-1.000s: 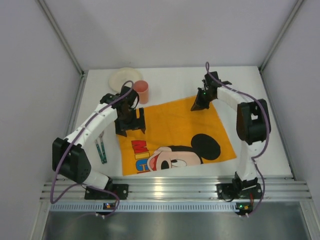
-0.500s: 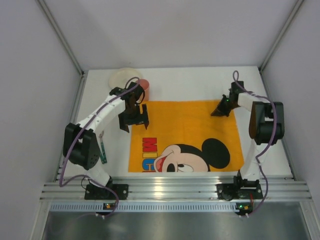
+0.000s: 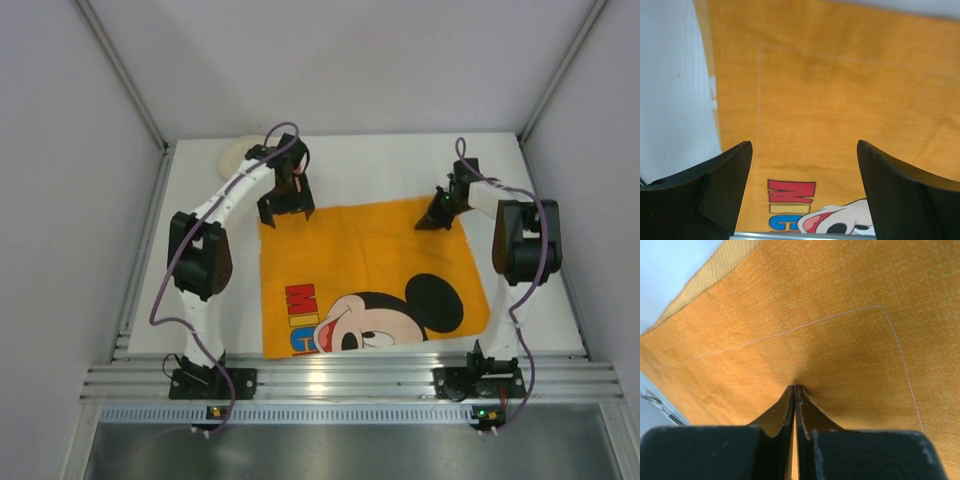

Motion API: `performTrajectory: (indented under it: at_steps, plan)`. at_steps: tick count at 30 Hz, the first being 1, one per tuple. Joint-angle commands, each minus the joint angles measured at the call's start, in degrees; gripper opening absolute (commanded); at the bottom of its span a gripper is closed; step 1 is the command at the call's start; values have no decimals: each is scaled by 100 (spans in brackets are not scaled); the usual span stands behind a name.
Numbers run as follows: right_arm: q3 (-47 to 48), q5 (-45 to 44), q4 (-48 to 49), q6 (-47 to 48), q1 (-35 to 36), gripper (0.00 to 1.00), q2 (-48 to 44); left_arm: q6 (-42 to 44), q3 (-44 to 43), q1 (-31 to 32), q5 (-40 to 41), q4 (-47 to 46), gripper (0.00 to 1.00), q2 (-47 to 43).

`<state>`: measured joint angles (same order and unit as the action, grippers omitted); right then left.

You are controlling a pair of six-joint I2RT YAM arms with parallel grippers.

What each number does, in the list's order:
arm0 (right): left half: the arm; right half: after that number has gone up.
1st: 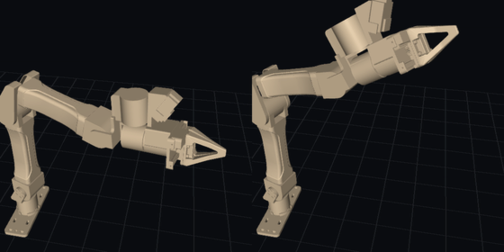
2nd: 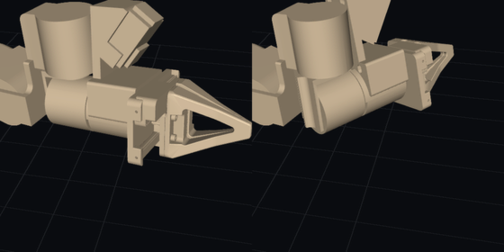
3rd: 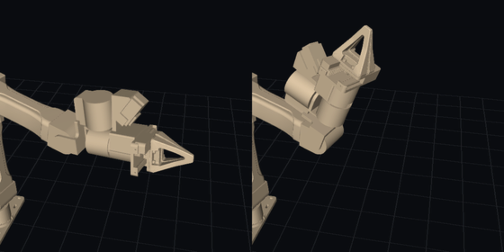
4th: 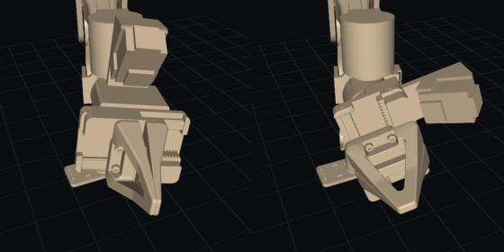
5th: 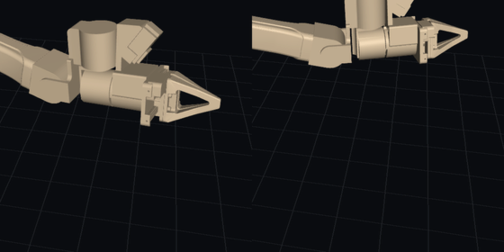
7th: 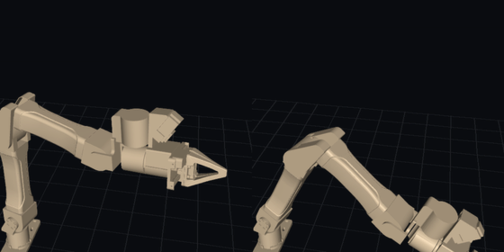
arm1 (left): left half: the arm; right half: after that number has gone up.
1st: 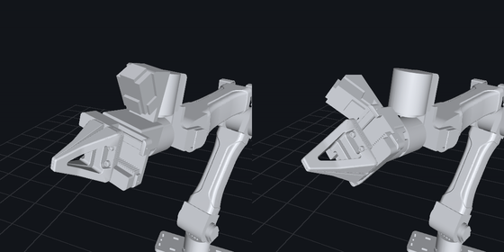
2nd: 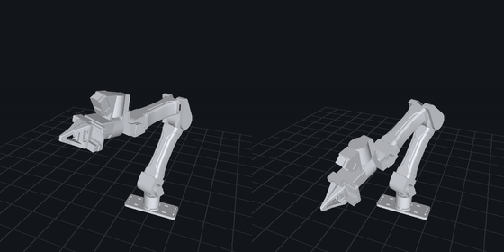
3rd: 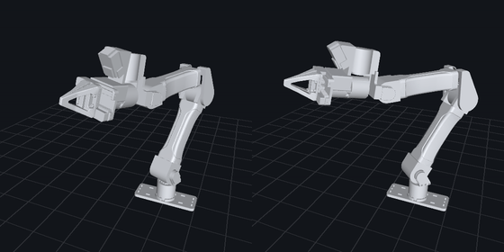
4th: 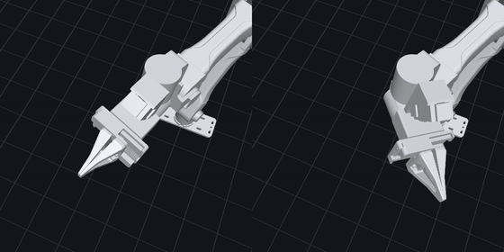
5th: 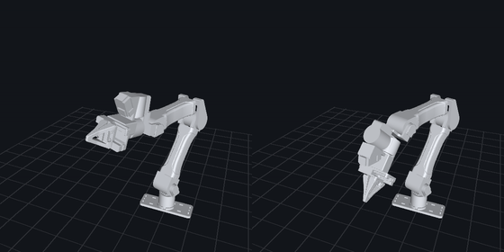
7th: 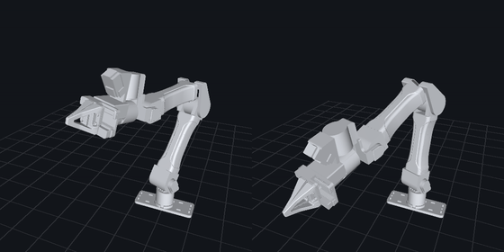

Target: Set the dinner table for one person

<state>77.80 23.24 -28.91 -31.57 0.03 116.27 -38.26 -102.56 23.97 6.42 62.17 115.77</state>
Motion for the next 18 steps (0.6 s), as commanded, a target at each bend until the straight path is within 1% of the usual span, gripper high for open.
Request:
performTrajectory:
  at_steps: [1,3,4,6,7,8,10,13,14,18]
  plan:
    - [77,-224,-352,125,208,0,89,-51,-957,-50,509,242,90,-98]
    - [148,-390,-519,142,208,0,-112,117,-1257,-94,650,225,90,-150]
    - [165,-469,-659,143,208,4,-209,169,-1310,-120,685,138,90,-255]
    - [244,-724,-879,230,216,19,-560,266,-1424,-278,703,59,91,-388]
    - [253,-821,-1115,257,216,44,-709,284,-1450,-357,625,15,91,-492]
    - [262,-952,-1196,300,208,57,-981,293,-1477,-505,598,-73,91,-528]
    - [288,-1085,-1415,388,216,75,-1237,380,-1433,-638,554,-248,91,-581]
    - [429,-1418,-1757,582,225,80,-1528,512,-1477,-919,475,-372,90,-407]
    - [438,-1506,-1794,660,225,81,-1598,539,-1442,-1042,396,-494,90,-362]
    - [412,-1498,-1996,775,225,80,-1607,627,-1424,-1166,194,-863,89,-99]
